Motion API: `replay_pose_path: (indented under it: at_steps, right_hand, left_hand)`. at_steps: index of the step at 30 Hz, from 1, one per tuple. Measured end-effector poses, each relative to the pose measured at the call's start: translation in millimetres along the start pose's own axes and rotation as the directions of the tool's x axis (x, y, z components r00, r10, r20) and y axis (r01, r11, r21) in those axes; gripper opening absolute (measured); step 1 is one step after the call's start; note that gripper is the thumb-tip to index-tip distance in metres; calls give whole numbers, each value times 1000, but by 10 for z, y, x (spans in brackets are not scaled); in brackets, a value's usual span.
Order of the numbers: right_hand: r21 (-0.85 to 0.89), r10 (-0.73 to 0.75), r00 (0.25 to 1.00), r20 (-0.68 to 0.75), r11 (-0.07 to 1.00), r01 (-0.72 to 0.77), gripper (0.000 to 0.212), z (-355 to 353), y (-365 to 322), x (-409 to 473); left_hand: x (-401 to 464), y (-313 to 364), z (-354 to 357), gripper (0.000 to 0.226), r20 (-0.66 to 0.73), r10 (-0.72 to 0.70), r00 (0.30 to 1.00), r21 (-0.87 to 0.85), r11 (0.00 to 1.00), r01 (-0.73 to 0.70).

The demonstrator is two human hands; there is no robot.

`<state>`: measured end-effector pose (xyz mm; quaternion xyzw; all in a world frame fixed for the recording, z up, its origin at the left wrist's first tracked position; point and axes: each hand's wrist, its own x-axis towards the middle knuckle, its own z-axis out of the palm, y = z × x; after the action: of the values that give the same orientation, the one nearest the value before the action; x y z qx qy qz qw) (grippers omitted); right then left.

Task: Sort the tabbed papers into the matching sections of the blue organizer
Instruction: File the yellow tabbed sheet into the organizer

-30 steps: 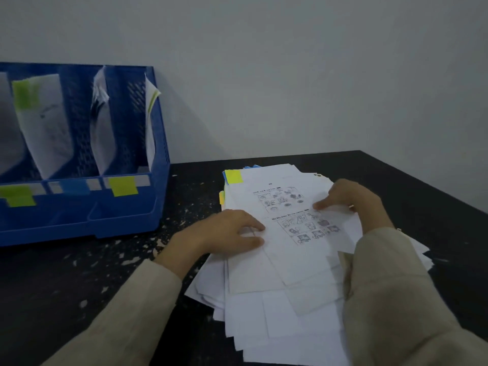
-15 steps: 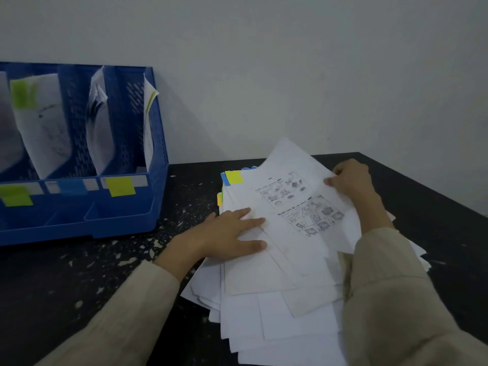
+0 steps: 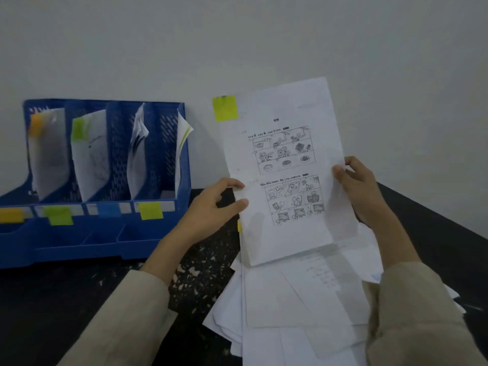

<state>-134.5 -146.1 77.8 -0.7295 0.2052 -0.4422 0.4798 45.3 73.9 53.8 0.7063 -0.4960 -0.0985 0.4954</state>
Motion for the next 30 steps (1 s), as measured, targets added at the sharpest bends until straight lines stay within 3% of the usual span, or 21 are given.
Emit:
replay_pose_path:
  at_steps: [3, 7, 12, 17, 22, 30]
  right_hand:
    - [70, 13, 999, 37, 997, -16, 9, 123, -55, 1]
    - [136, 47, 990, 132, 989, -65, 11, 365, -166, -8]
    - [113, 34, 937, 349, 991, -78, 16, 770, -456, 7]
    - [69, -120, 874, 471, 993, 99, 20, 1385, -784, -39]
    - [-55, -260, 858, 444, 947, 315, 27, 1959, -824, -86]
    - [-107, -188, 845, 501, 955, 275, 63, 2338, -641, -226]
  left_hand:
    - [-25, 92, -119, 28, -38, 52, 998, -173, 983, -58]
    - [-76, 218, -334, 27, -168, 129, 977, -204, 965, -162]
    - [-182, 356, -807, 43, -469, 247, 848, 30, 964, -264]
    - [-463, 333, -1364, 40, -615, 312, 724, 292, 943, -159]
    - [-757, 298, -1733, 42, -689, 279, 668, 304, 949, -83]
    - [-898, 284, -1913, 43, -743, 262, 616, 314, 949, -24]
